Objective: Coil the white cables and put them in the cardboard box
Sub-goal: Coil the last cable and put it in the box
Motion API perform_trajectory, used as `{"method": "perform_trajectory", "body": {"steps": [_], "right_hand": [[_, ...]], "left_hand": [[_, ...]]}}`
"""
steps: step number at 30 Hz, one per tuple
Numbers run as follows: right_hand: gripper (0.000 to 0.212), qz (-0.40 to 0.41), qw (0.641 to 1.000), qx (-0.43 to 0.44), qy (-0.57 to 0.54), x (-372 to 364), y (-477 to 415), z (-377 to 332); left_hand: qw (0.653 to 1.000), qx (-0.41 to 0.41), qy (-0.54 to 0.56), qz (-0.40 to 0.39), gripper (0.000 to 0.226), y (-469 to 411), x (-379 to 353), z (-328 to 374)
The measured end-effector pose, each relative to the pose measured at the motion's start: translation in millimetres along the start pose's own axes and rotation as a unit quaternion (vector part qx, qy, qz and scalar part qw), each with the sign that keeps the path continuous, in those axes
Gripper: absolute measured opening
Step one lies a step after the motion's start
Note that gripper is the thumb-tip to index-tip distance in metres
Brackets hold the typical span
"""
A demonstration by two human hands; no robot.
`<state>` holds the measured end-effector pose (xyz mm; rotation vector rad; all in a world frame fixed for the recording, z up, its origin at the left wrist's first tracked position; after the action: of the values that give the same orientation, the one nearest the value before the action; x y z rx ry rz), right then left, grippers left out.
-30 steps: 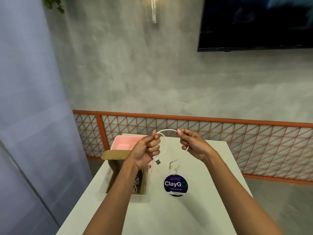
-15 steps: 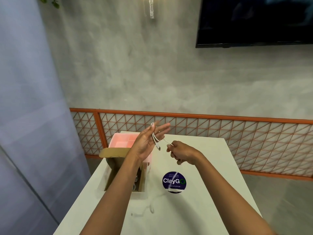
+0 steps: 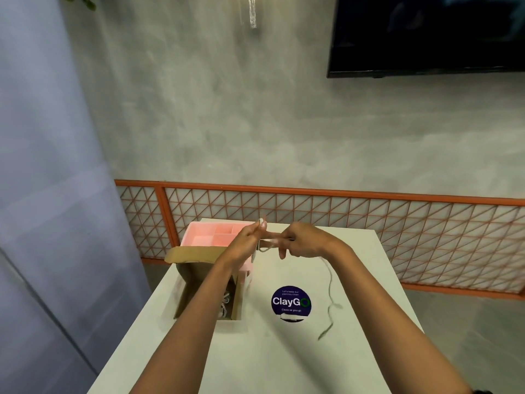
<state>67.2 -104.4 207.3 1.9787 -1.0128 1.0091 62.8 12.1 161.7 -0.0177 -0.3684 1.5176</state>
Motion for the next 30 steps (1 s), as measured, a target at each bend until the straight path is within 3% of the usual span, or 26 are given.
{"method": "perform_trajectory", "body": {"steps": [5, 10, 15, 19, 22, 27, 30], "right_hand": [[0.045, 0.071, 0.995, 0.031, -0.056, 24.8, 1.0, -5.3], [0.043, 0.121, 0.981, 0.041, -0.149, 44.4, 2.4, 0.4], [0.038, 0.121, 0.962, 0.038, -0.240, 49.4, 1.9, 10.1], [0.038, 0.113, 0.949, 0.036, -0.292, 43.9, -3.5, 16.9], [0.038, 0.092, 0.943, 0.033, -0.317, 37.1, -2.5, 16.7], [0.040, 0.138, 0.931, 0.049, -0.334, 43.2, -2.4, 14.6], [0.037, 0.126, 0.932, 0.044, -0.337, 42.2, -3.0, 16.4]], "left_hand": [[0.993, 0.014, 0.008, -0.118, 0.041, 6.7, -20.1, 0.1], [0.979, 0.025, 0.156, -0.126, 0.044, 12.5, -26.2, 0.7], [0.939, 0.028, 0.312, -0.143, 0.046, 17.4, -29.7, 11.1], [0.905, 0.001, 0.395, -0.158, 0.033, 18.8, -30.5, 20.1], [0.885, 0.011, 0.434, -0.167, 0.029, 19.5, -32.1, 20.6], [0.867, 0.021, 0.448, -0.217, 0.029, 23.4, -36.7, 20.0], [0.864, 0.001, 0.464, -0.195, 0.027, 20.4, -33.7, 23.0]]}}
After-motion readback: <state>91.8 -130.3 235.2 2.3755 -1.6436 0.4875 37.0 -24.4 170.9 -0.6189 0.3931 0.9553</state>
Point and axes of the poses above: each hand's wrist, its own y-axis away from the middle knuckle, its own x-axis out of the back of the hand, z = x × y, the point moved 7 cm from there along -y, towards the middle knuckle, and after that the axes turned 14 degrees about -x, right-handed, at the moved point
